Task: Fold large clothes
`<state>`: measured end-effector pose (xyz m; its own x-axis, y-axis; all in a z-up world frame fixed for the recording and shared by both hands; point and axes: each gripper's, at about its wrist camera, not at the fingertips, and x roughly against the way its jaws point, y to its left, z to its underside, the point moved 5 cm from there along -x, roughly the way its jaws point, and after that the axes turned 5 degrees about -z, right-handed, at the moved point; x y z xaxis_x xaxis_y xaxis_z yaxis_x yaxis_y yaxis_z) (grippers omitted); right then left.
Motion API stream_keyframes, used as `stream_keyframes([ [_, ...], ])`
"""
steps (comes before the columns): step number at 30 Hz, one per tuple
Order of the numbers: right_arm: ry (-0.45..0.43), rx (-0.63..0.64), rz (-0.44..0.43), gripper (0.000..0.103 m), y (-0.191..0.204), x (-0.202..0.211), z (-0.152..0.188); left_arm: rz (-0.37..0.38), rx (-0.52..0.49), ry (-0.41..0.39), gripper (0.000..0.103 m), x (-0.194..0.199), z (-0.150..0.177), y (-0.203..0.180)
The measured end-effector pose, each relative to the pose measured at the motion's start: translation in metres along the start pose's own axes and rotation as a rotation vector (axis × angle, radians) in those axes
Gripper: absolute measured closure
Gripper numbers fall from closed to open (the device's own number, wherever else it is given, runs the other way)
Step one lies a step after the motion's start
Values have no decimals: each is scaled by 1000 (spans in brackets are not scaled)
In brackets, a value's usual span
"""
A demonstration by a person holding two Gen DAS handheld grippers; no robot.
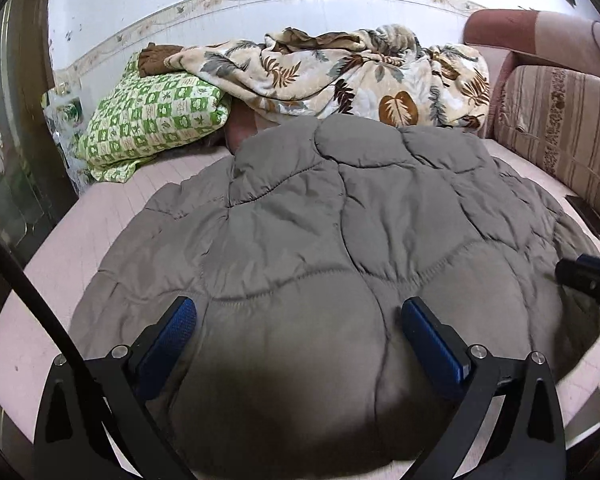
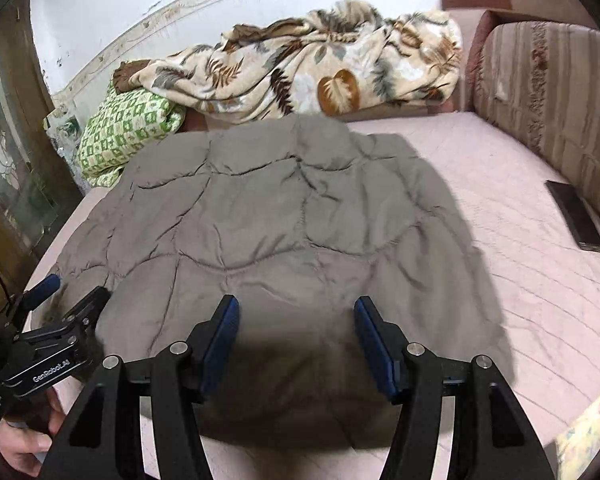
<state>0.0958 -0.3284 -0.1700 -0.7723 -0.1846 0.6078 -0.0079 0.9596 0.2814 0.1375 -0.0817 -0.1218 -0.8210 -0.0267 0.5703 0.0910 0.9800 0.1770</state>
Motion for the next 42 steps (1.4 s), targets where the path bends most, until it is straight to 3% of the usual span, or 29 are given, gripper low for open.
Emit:
stream_keyframes([
  [4,2,-27,33,39,-11,13,14,12,16,9,0,11,8,2],
  [14,87,-1,72,34,-10,-11,24,31,22,50,0,0,17,0],
  [31,65,-1,78,33,-10,-3,22,29,24,45,0,0,17,3],
  [38,-24,-49,159,33,-34,26,14,-30,87,5,0,22,12,42],
  [42,21,-111,182,33,-53,21,23,-66,173,66,0,15,27,74],
])
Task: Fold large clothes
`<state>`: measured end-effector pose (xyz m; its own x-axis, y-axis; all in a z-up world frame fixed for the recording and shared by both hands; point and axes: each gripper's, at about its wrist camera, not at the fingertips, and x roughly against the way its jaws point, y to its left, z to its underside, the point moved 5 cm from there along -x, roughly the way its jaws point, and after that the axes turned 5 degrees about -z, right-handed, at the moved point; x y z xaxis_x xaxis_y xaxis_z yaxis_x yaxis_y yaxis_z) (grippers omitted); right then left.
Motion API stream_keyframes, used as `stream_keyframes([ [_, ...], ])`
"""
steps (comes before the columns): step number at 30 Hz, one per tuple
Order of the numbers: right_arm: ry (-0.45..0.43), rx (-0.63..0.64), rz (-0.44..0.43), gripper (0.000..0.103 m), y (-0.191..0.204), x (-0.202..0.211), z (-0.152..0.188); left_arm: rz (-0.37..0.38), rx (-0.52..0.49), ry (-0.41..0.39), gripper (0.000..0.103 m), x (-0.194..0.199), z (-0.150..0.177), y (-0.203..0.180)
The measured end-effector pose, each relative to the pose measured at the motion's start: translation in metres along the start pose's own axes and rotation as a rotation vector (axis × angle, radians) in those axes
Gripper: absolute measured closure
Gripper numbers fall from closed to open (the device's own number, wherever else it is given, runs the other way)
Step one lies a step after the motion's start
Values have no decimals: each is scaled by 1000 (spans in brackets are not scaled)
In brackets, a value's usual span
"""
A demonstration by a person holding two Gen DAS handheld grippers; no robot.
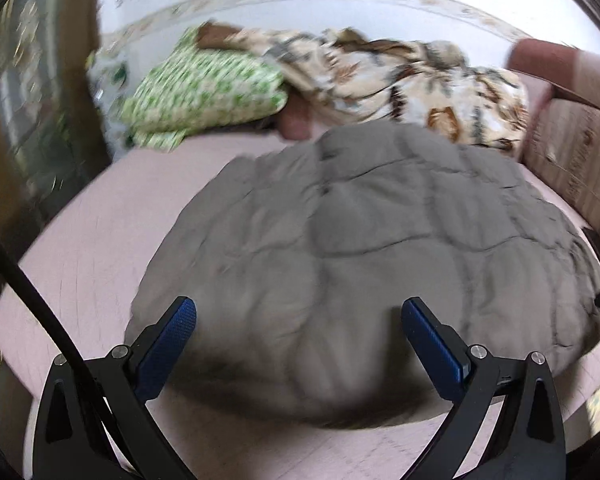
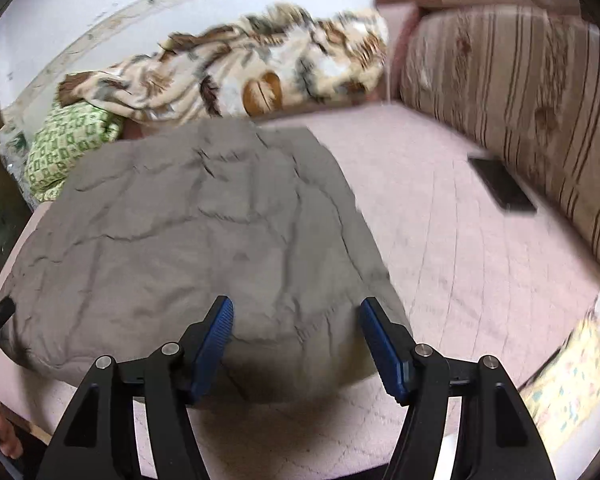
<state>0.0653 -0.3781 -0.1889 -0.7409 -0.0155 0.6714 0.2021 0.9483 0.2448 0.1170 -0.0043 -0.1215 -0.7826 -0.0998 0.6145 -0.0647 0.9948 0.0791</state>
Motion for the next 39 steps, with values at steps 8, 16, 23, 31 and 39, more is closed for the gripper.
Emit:
stream_keyframes([
  [8,61,-30,0,27,-4,-20,6,-25,-13,25,0,-20,16,5],
  [16,56,-6,15,27,-2,-21,7,-27,-12,19,0,-22,17,4],
  [23,14,32,47,27,4,-13,5,-30,-13,17,0,-21,18,3],
  [31,-72,137,-12,27,35,2,2,-30,-16,16,0,-21,17,3],
  [39,-3,210,-52,27,61,-17,21,-30,-18,15,0,-20,17,4],
])
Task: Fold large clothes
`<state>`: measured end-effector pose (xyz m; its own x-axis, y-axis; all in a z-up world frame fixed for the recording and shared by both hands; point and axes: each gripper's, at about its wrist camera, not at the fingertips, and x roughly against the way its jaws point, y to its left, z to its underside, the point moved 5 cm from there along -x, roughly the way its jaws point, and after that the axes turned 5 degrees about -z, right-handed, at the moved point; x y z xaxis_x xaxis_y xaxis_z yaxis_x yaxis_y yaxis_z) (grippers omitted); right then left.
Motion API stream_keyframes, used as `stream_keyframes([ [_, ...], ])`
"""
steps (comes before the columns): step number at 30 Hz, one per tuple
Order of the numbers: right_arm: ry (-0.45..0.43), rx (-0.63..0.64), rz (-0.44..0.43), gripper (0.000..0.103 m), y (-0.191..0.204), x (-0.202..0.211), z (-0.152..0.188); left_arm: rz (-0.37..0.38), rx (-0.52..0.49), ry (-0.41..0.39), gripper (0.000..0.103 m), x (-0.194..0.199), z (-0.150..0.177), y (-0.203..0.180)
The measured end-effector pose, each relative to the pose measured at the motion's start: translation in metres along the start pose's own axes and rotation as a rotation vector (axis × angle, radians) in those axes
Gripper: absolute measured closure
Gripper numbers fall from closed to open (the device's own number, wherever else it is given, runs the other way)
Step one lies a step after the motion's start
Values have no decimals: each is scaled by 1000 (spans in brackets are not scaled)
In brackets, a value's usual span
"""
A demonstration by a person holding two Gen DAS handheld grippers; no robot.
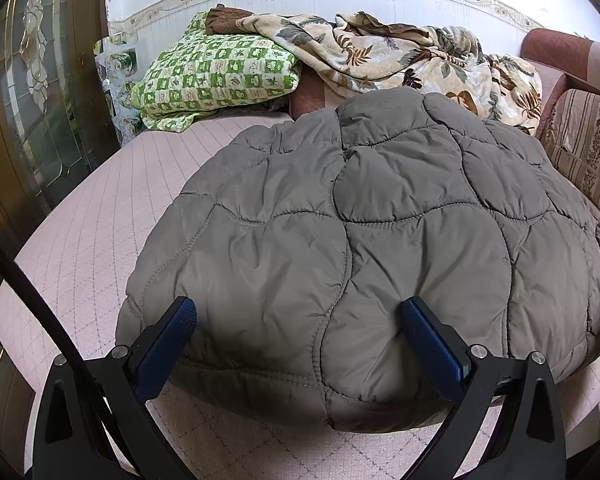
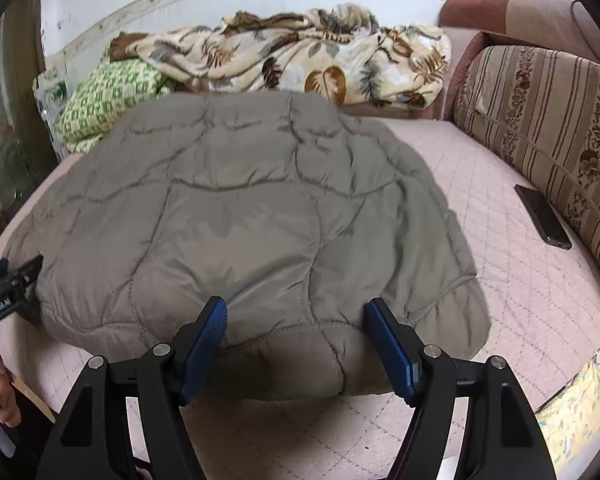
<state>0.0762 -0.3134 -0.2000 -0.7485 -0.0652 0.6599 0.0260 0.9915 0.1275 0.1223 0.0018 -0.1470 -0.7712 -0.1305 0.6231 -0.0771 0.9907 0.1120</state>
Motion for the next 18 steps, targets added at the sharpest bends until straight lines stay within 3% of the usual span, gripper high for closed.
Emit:
stream_keyframes([
  [8,12,20,13,26,2,-2,3,-1,9,2,0,0,0,0],
  [18,-131,101,-20,26,30,31,-15,-2,25,-20,0,16,-5,-1],
])
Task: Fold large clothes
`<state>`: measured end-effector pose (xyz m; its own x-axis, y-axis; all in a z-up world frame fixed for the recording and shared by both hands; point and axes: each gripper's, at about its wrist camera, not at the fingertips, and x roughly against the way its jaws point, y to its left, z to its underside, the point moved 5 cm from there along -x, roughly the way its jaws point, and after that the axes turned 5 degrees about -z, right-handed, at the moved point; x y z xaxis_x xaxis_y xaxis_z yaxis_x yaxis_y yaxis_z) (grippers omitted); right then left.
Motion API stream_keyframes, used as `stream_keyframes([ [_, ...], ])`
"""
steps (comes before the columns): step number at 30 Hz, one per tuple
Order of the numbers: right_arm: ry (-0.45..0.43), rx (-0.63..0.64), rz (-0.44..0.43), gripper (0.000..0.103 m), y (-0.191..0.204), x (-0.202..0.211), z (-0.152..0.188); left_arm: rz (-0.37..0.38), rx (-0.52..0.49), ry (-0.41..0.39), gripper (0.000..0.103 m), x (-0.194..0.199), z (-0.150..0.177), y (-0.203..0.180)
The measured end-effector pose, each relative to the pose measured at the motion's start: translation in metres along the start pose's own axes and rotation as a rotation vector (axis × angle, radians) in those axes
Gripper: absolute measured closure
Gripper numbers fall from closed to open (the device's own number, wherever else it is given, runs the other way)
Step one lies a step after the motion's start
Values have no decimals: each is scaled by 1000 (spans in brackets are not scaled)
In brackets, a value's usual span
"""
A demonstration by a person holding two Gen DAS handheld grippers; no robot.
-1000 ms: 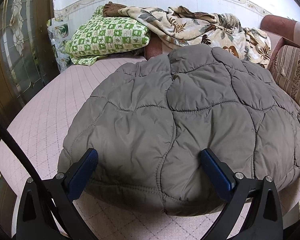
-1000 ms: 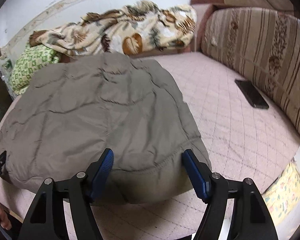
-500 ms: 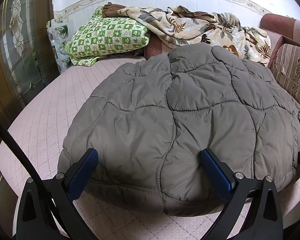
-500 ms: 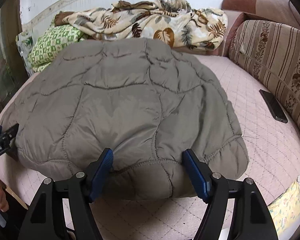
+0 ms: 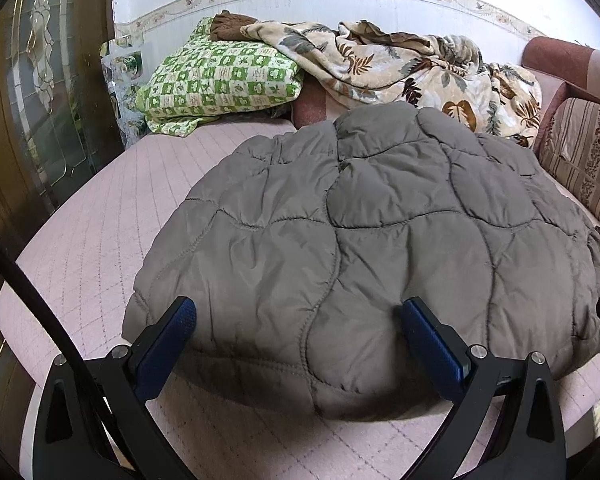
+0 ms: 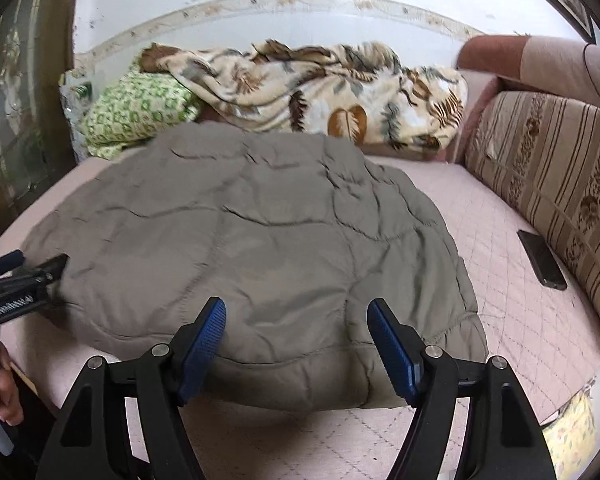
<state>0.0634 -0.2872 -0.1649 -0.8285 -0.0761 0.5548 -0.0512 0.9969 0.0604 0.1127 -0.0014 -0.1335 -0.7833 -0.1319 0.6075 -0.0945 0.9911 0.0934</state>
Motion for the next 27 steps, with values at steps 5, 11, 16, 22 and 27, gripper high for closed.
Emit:
stream_keyframes([
  [5,2,11,-25,26,9,6,6,-4,-15,-9,0,8,5,-2],
  [11,21,15,-35,26,13,10,20,-4,-22,-8,0,15,13,-2],
  [16,-3,-17,-23,26,3,19,17,21,-29,-26,0,28,17,-4],
  [22,-39,-36,-11,26,-4,42,23,75,-32,-86,0,65,19,-5],
  [27,-156,-47,-59,20,12,92,37,106,-10,-137,0,106,27,-1],
])
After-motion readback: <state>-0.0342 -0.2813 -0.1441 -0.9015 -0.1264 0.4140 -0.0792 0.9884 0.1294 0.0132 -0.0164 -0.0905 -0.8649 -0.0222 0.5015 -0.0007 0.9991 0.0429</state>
